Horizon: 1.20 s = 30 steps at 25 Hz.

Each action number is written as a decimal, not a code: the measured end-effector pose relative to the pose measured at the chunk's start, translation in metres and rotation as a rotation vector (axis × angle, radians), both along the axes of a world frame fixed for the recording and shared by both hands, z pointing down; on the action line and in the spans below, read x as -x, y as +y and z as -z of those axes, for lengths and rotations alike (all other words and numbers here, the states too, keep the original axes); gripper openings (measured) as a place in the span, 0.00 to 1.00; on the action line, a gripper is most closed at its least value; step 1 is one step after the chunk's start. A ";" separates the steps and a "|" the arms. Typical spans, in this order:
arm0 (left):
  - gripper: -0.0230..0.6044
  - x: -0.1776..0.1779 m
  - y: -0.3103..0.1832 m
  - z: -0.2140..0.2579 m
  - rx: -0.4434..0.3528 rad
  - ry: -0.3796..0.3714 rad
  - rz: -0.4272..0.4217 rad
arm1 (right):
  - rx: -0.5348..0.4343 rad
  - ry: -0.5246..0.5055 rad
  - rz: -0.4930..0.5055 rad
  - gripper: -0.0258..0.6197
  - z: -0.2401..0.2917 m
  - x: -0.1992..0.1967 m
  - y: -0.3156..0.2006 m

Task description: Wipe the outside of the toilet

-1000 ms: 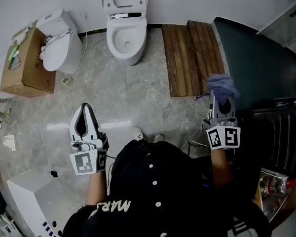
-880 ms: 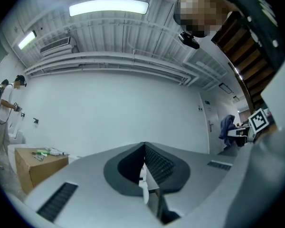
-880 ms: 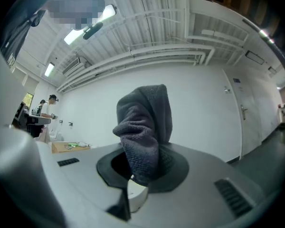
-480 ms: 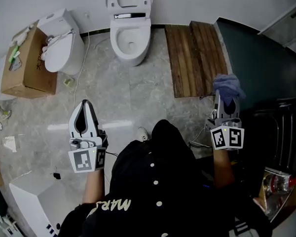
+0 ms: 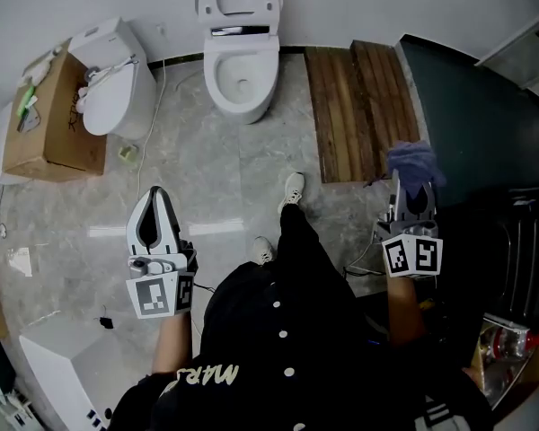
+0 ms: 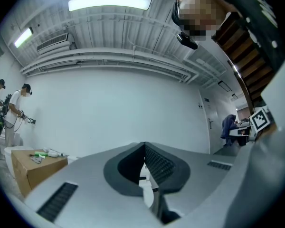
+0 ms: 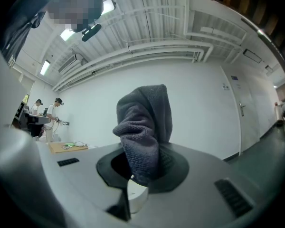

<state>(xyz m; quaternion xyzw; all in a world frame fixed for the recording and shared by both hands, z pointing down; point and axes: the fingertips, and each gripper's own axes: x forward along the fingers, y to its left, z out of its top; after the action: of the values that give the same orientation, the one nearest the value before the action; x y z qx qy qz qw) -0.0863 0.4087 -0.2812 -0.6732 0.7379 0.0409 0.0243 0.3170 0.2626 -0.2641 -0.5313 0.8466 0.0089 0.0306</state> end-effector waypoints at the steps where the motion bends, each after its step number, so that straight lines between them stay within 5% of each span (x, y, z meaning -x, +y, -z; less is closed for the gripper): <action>1: 0.05 0.001 -0.004 -0.001 0.003 0.000 0.004 | 0.002 -0.002 -0.001 0.11 -0.002 0.000 -0.006; 30: 0.05 0.051 -0.233 0.027 -0.030 -0.029 0.134 | -0.033 0.000 0.093 0.11 0.020 0.053 -0.274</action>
<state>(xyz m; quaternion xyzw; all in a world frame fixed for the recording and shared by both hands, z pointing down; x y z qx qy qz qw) -0.1377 0.1761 -0.3079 -0.6224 0.7802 0.0406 0.0478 0.2636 -0.0114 -0.2841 -0.4910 0.8700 0.0214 0.0394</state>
